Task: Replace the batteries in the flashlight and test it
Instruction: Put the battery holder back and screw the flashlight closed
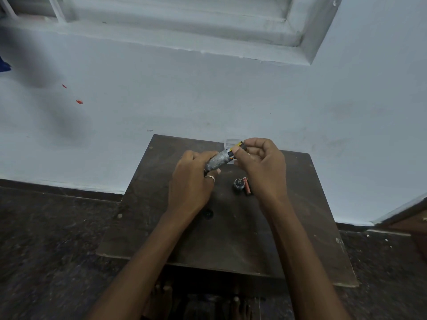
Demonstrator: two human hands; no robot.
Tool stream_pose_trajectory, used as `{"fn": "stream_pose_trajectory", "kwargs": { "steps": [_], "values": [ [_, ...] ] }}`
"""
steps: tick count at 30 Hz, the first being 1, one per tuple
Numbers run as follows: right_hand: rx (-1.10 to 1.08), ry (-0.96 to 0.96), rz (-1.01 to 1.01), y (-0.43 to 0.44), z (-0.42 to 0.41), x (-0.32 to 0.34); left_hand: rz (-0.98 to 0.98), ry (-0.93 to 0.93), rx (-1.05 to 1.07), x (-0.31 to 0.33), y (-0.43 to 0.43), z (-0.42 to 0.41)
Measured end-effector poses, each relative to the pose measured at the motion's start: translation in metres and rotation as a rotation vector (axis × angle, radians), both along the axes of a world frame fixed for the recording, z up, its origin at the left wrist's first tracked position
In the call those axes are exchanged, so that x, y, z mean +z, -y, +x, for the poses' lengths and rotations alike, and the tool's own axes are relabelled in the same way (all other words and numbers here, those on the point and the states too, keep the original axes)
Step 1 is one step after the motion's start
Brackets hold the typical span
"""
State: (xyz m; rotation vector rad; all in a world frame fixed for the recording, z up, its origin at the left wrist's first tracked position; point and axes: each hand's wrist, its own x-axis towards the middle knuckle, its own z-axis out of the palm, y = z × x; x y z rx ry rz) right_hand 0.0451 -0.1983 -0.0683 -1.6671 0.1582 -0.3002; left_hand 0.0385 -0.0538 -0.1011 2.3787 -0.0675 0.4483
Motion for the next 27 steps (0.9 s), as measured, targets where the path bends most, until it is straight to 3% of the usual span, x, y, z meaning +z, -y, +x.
{"fn": "stream_pose_trajectory", "kwargs": {
  "steps": [9,12,14,19,24,27],
  "values": [
    [-0.027,0.018,-0.056,0.010,0.001,0.000,-0.074,-0.022,-0.005,0.000,-0.002,0.002],
    [-0.041,0.012,-0.347,0.023,0.006,-0.006,-0.095,-0.022,-0.007,0.000,-0.003,0.003],
    [0.035,-0.036,-0.599,0.030,0.006,-0.010,-0.099,-0.023,-0.003,0.000,-0.002,0.002],
    [0.283,-0.211,-0.986,0.040,0.007,-0.013,-0.110,-0.017,-0.001,0.001,-0.002,0.003],
    [0.365,-0.253,-1.185,0.035,0.010,-0.018,-0.093,-0.006,0.006,0.001,-0.001,0.002],
    [0.357,-0.225,-1.191,0.031,0.008,-0.020,-0.098,0.000,0.007,0.001,-0.001,0.002]
  ]
}}
